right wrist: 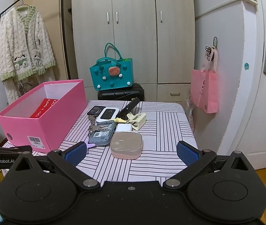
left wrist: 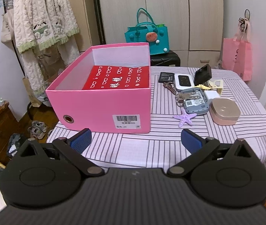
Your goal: Organize rigid objects
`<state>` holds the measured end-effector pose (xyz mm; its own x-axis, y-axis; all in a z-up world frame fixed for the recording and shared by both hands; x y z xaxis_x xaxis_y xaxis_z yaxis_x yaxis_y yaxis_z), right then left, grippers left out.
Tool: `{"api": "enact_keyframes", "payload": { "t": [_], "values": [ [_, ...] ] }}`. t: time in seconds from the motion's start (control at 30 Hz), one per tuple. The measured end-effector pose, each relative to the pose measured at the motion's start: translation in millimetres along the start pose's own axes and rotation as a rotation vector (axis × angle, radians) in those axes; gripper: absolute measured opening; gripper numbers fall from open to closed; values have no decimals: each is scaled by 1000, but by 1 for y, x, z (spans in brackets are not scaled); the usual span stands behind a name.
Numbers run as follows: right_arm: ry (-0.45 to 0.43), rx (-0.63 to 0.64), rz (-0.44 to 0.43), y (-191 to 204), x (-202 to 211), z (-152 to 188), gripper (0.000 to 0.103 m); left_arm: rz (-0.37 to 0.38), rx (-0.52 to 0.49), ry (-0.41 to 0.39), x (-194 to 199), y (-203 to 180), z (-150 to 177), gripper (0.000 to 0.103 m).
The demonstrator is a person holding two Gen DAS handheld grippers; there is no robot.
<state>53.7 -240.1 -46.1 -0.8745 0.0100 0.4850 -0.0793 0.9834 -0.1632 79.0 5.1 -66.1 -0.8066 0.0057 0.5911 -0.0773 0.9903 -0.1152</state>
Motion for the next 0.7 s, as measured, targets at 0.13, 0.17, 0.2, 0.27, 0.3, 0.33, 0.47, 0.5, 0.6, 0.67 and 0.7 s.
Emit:
{"api": "enact_keyframes", "payload": {
  "t": [0.13, 0.17, 0.2, 0.27, 0.3, 0.33, 0.47, 0.5, 0.6, 0.67, 0.7],
  "values": [
    [-4, 7, 0, 1, 0, 0, 103, 18, 10, -2, 5, -4, -1, 103],
    [-4, 8, -1, 1, 0, 1, 103, 17, 8, -5, 5, -4, -1, 103],
    [-5, 8, -2, 1, 0, 1, 103, 15, 5, -7, 6, -4, -1, 103],
    [-3, 9, -3, 2, -1, 2, 103, 15, 3, -7, 6, -4, -2, 103],
    [-3, 10, -4, 2, -2, 2, 103, 20, 4, -7, 6, -5, -2, 103],
    [-3, 11, -4, 2, -1, 2, 103, 27, 4, -5, 6, -6, -2, 103],
    [-3, 11, -4, 2, -1, 2, 103, 49, 26, -6, 6, -7, -3, 103],
    [-3, 11, -4, 2, -1, 2, 103, 55, 32, -9, 6, -8, -3, 103],
    [-1, 11, -6, 1, -3, 3, 103, 64, 53, -16, 6, -8, -4, 103],
    [0, 12, -11, 2, -4, 4, 103, 68, 63, -8, 5, -9, -3, 103],
    [1, 13, -14, 2, -5, 4, 103, 66, 68, -7, 4, -8, -3, 103]
  ]
}}
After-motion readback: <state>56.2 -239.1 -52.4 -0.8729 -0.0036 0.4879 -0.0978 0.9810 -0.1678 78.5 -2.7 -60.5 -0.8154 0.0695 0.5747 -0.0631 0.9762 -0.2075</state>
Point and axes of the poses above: each gripper's, at about its wrist camera, not at the fingertips, and x roughly against the way its jaws point, y to its left, z to its underside, the point moved 10 cm from there along -x, roughly the way its jaws point, and after that the axes turned 13 degrees about x, right-handed, at the moved point
